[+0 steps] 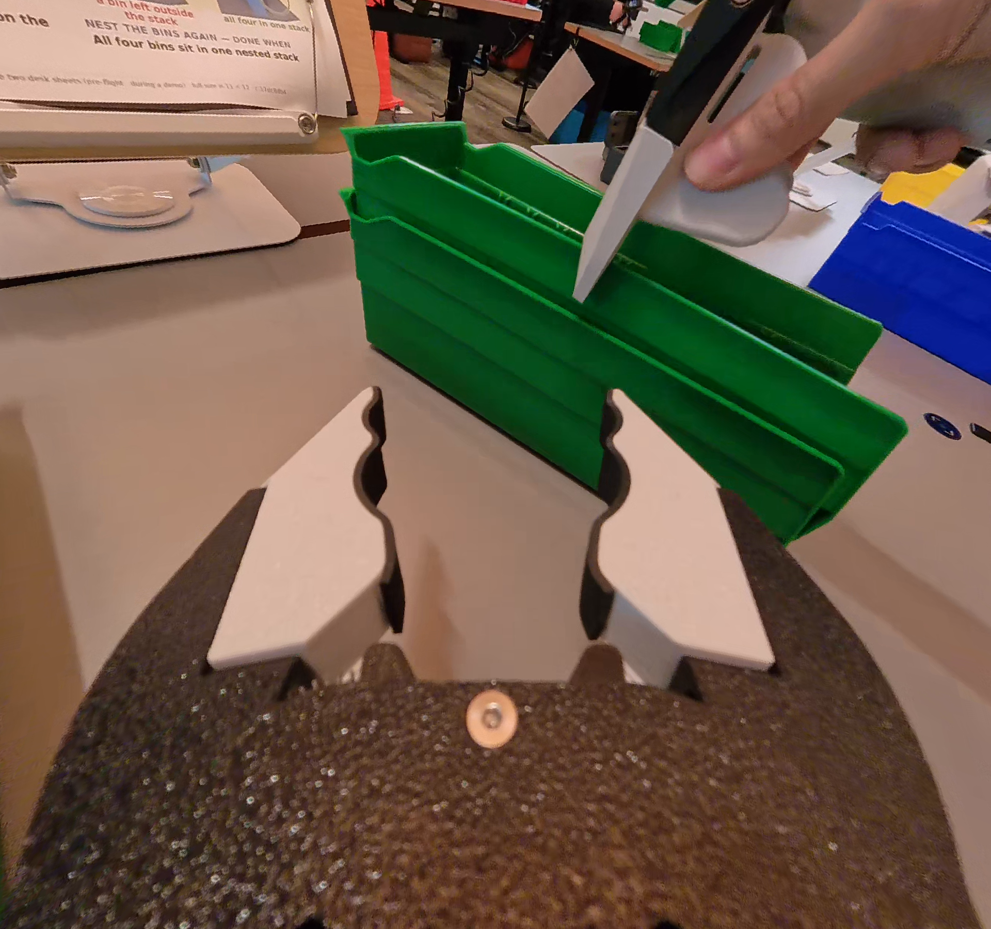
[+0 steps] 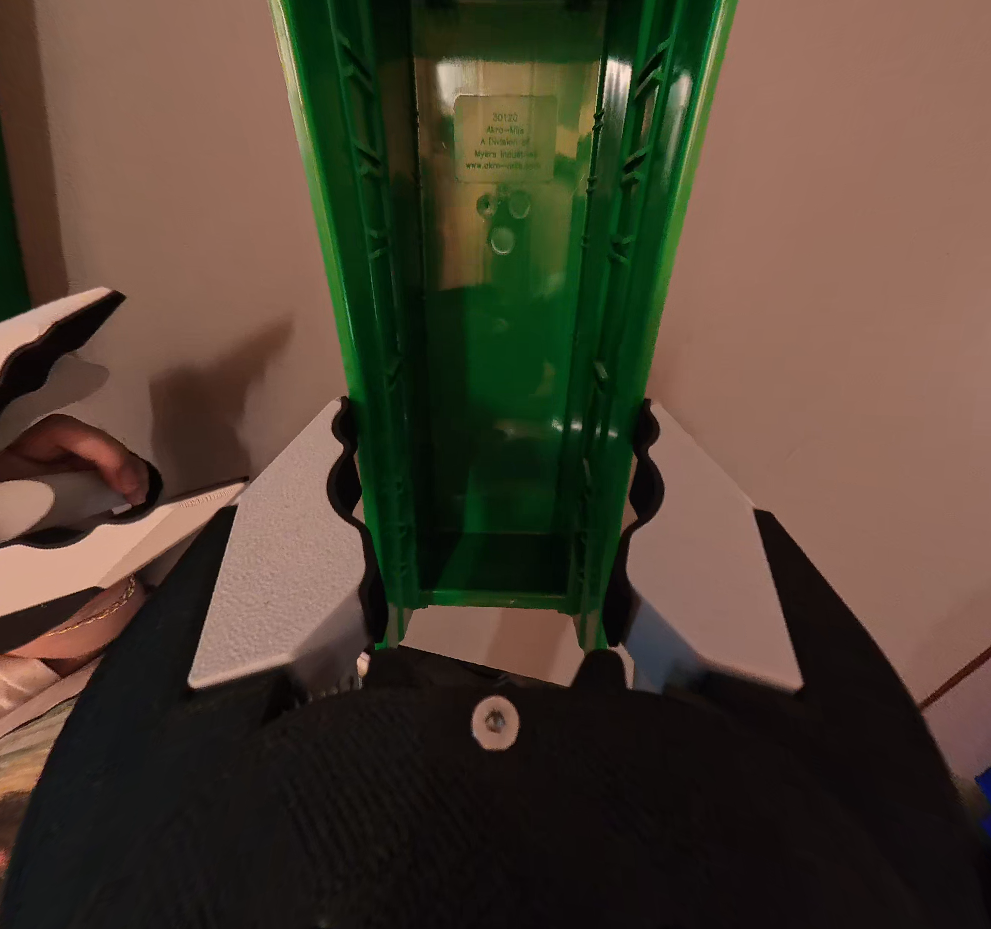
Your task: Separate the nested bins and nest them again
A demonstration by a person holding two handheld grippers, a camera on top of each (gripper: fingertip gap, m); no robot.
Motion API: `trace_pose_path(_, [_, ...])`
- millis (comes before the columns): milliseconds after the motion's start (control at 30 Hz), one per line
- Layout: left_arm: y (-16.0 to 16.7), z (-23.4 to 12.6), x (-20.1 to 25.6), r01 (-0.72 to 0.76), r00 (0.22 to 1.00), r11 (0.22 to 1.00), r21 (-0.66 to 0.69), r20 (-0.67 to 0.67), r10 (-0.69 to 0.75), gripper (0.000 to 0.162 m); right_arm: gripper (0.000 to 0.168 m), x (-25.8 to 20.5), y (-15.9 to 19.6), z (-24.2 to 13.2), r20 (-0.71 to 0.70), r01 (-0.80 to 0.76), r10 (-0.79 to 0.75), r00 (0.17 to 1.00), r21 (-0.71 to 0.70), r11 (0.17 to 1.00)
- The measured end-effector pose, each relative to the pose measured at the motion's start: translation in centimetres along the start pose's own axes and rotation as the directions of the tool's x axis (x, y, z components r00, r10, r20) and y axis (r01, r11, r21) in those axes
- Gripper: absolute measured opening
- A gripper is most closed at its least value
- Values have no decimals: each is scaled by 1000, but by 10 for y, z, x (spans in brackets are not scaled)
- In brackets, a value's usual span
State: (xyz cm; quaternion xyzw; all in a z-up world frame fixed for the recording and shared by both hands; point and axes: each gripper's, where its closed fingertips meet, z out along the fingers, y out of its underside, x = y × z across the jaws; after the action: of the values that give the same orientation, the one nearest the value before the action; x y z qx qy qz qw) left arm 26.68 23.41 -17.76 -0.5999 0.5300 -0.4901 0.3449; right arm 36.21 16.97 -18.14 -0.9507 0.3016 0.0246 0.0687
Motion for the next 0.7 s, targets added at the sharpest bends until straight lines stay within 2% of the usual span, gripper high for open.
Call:
trace_pose_path(200, [4, 4, 7, -11, 1000, 1000, -19, -15, 11, 79, 107, -5, 1, 3, -53, 22, -24, 998, -35, 999])
trace_pose_path(700, [3, 3, 7, -31, 1000, 999, -9, -2, 31, 78, 111, -5, 0, 4, -13, 30, -30, 999, -18, 999])
